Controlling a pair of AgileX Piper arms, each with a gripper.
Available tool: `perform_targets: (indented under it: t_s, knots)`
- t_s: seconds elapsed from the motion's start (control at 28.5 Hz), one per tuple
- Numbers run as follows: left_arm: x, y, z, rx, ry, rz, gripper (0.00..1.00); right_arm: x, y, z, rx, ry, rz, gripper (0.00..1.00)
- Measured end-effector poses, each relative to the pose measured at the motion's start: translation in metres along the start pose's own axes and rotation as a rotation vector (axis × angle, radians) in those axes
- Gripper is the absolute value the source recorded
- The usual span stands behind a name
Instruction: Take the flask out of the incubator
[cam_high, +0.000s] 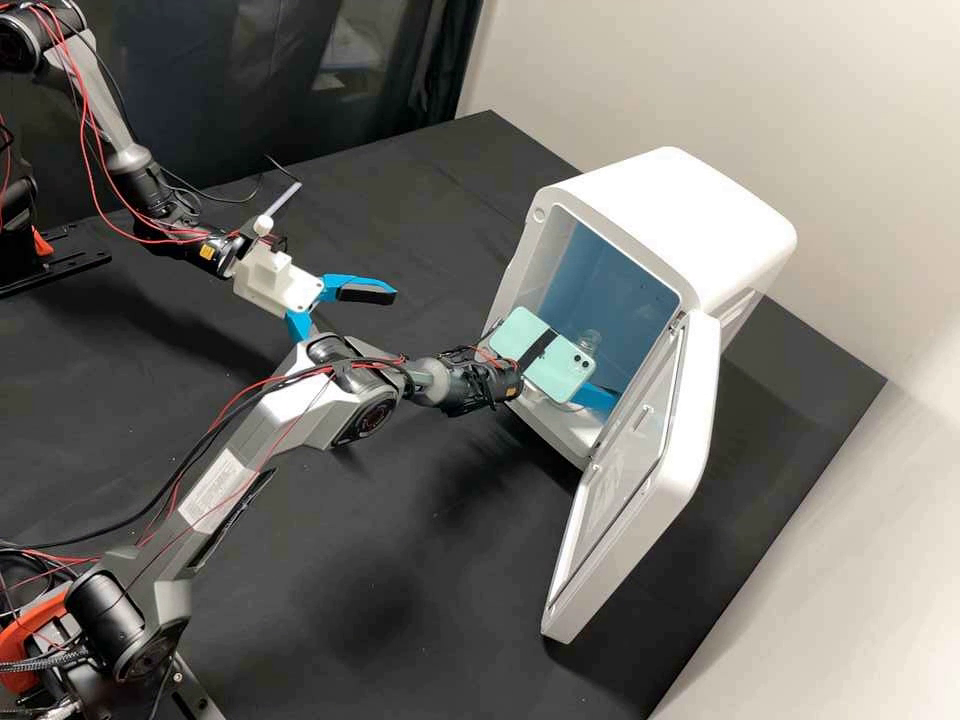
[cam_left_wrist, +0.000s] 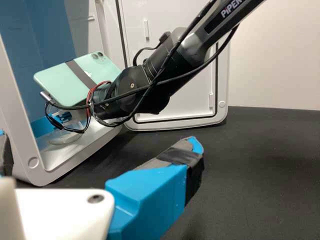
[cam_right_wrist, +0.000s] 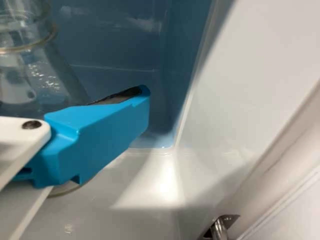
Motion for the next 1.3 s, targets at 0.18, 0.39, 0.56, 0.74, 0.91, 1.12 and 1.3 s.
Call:
perform_targets:
  t_s: [0.18, 0.39, 0.56, 0.74, 0.91, 1.12, 1.3]
  knots:
    - [0.0, -0.0005, 0.0, 0.0, 0.0, -0.002, 1.0, 0.0, -0.001, 0.001, 0.001, 0.003, -0.002, 0.0]
    - [0.0, -0.0005, 0.0, 0.0, 0.0, -0.002, 1.0, -0.001, -0.002, 0.001, 0.002, 0.009, -0.005, 0.0]
    - [-0.001, -0.0009, 0.0, 0.0, 0.001, -0.003, 1.0, -0.001, -0.001, 0.002, -0.001, 0.011, -0.003, 0.0]
    - [-0.001, -0.0009, 0.0, 0.0, 0.001, -0.003, 1.0, 0.0, 0.001, 0.004, 0.013, 0.011, -0.002, 0.0]
    - [-0.001, -0.0009, 0.0, 0.0, 0.001, -0.003, 1.0, -0.001, 0.0, 0.007, 0.017, 0.02, 0.005, 0.0]
    - [-0.001, -0.0009, 0.0, 0.0, 0.001, -0.003, 1.0, -0.012, 0.006, 0.015, 0.071, 0.016, 0.0, 0.0]
    - [-0.001, -0.0014, 0.0, -0.001, 0.001, -0.005, 1.0, -0.031, 0.014, 0.023, 0.122, 0.003, -0.024, 0.0]
